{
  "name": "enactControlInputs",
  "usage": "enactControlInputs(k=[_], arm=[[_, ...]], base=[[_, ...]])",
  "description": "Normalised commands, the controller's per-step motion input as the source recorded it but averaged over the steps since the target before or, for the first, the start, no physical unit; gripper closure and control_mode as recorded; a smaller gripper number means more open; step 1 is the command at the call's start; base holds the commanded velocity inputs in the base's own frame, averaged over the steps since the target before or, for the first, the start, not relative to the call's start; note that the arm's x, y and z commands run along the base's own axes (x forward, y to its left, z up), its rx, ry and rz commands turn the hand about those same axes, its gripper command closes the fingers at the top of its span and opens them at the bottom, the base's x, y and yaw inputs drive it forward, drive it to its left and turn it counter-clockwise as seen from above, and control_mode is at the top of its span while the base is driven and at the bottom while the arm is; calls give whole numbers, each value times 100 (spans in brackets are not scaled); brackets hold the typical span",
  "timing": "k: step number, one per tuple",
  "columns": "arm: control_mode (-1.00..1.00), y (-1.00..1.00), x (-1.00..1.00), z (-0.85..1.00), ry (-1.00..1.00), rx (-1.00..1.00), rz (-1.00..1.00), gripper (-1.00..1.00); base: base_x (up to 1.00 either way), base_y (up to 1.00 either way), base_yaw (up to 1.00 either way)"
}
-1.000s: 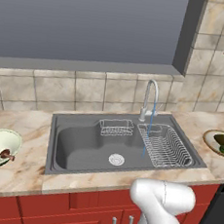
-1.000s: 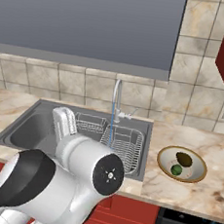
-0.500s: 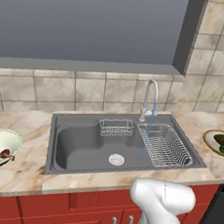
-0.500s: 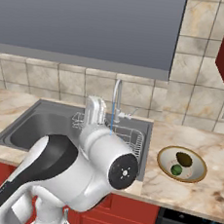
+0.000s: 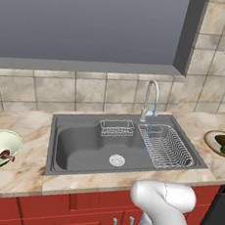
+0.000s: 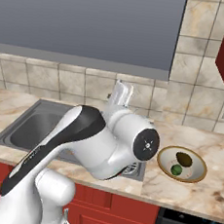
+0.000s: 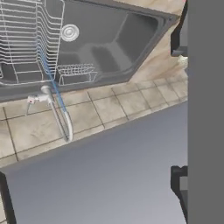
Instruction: Pick the avocados from the sink and place them in one bowl. Place the mushroom in the other bowl. Then turn off the sink faucet.
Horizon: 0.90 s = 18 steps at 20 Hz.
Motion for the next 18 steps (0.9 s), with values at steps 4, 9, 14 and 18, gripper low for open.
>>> enactControlInputs(k=[4, 9, 14, 18], arm=[[-100, 0, 35, 3, 17, 4, -24, -100], [-100, -3, 19, 0, 12, 0, -25, -100], [-100, -13, 11, 0, 14, 0, -23, -100], [-100, -28, 14, -8, 15, 4, -10, -100]], base=[[0, 0, 0], [0, 0, 0], [0, 0, 0], [0, 0, 0]])
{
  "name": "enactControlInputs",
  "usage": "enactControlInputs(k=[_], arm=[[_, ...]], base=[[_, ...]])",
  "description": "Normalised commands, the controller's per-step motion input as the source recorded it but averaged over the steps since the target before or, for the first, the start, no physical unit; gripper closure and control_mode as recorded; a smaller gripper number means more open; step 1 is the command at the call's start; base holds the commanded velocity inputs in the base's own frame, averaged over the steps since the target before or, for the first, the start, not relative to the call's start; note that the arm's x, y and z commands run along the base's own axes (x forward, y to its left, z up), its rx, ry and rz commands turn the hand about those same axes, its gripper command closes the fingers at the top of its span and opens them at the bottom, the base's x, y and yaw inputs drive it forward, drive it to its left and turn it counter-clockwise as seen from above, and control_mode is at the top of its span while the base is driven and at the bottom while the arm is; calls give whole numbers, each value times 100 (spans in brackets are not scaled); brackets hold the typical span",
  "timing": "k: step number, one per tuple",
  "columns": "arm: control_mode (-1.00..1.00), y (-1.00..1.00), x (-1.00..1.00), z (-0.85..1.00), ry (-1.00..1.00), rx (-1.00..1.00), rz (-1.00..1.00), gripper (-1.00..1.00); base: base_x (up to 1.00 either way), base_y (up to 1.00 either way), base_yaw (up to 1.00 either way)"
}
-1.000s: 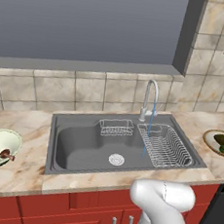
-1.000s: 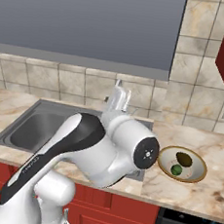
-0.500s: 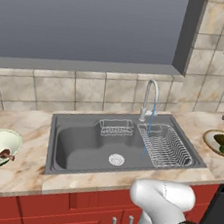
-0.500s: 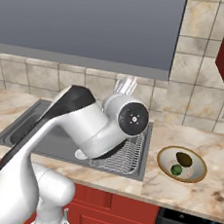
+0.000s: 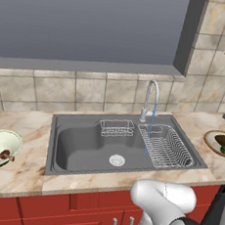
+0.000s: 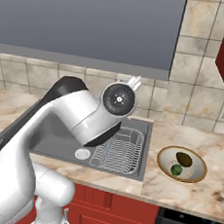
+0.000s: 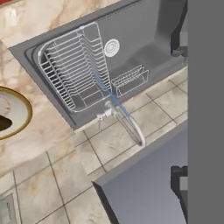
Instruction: Pick the avocados from the sink and place them in one bowl. Place the mushroom in the other bowl. Then turn off the sink faucet.
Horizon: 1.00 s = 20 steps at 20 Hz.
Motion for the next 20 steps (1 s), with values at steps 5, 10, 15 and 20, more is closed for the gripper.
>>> enactControlInputs(k=[5, 10, 15, 20], arm=[[-100, -26, 23, -17, 19, 10, -1, -100], [-100, -22, 30, -23, 21, 13, 0, -100], [-100, -10, 32, -33, 20, 14, 0, -100], [-100, -4, 15, -53, 6, 17, 0, -100]], base=[[0, 0, 0], [0, 0, 0], [0, 0, 0], [0, 0, 0]])
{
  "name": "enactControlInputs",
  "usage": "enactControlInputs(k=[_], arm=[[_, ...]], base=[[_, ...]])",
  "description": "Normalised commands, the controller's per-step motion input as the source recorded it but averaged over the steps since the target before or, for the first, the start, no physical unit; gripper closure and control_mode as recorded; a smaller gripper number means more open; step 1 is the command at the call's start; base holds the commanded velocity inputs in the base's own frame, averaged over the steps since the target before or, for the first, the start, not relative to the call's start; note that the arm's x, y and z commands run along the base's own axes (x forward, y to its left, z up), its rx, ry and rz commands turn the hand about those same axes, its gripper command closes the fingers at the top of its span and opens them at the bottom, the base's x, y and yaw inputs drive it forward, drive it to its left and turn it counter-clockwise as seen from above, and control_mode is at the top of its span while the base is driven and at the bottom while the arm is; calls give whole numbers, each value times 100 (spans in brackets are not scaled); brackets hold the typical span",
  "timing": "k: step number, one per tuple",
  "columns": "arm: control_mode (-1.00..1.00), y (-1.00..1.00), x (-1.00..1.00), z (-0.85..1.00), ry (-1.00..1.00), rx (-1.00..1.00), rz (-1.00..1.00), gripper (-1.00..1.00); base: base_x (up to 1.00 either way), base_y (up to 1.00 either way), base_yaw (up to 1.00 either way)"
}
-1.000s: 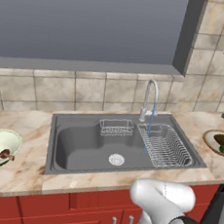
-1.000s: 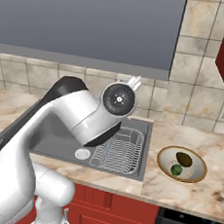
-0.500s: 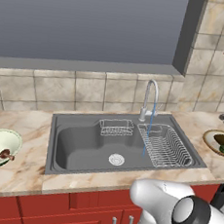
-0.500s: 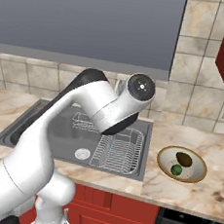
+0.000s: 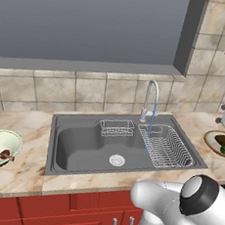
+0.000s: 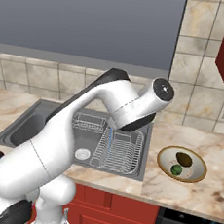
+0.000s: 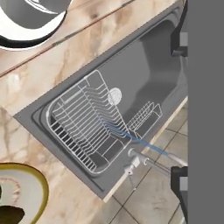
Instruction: Pick the avocados from the sink and place them in one bowl. Place the mushroom in the other bowl. Then turn off the sink faucet.
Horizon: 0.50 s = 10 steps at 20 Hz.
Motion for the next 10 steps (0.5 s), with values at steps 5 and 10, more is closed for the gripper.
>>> enactControlInputs(k=[5, 10], arm=[[-100, 1, 2, -54, -6, 16, 0, -100], [-100, 17, 0, -26, -17, 8, 0, -100]], base=[[0, 0, 0], [0, 0, 0]])
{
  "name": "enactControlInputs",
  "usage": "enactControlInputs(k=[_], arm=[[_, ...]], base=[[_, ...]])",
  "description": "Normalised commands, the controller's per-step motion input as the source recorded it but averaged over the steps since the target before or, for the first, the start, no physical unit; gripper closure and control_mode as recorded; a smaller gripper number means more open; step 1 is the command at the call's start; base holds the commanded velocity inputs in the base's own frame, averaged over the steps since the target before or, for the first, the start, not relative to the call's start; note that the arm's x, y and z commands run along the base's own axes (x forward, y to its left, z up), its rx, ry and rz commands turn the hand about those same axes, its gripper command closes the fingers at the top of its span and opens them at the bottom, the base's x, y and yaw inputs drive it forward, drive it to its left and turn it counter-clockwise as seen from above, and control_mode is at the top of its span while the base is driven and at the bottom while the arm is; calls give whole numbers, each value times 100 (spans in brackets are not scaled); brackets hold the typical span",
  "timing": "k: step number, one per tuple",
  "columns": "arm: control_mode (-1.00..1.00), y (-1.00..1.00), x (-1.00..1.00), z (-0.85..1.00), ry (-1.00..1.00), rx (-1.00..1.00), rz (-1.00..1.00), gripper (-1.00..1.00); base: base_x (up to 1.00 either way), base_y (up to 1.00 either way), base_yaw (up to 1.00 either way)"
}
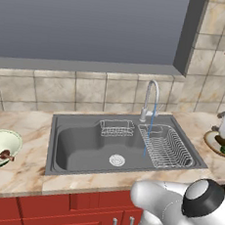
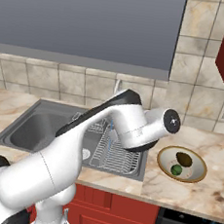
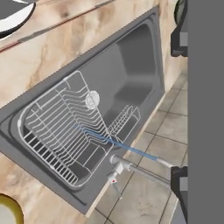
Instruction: Pick the avocados from the sink and place them in one bowl. Place the mushroom in the other bowl. Then turn off the sink faucet.
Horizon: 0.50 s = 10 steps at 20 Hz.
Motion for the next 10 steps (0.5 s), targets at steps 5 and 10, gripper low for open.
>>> enactControlInputs(k=[5, 10], arm=[[-100, 31, 1, 0, -2, 1, 0, -100], [-100, 26, 15, 0, 1, 0, 0, -100]], base=[[0, 0, 0], [0, 0, 0]])
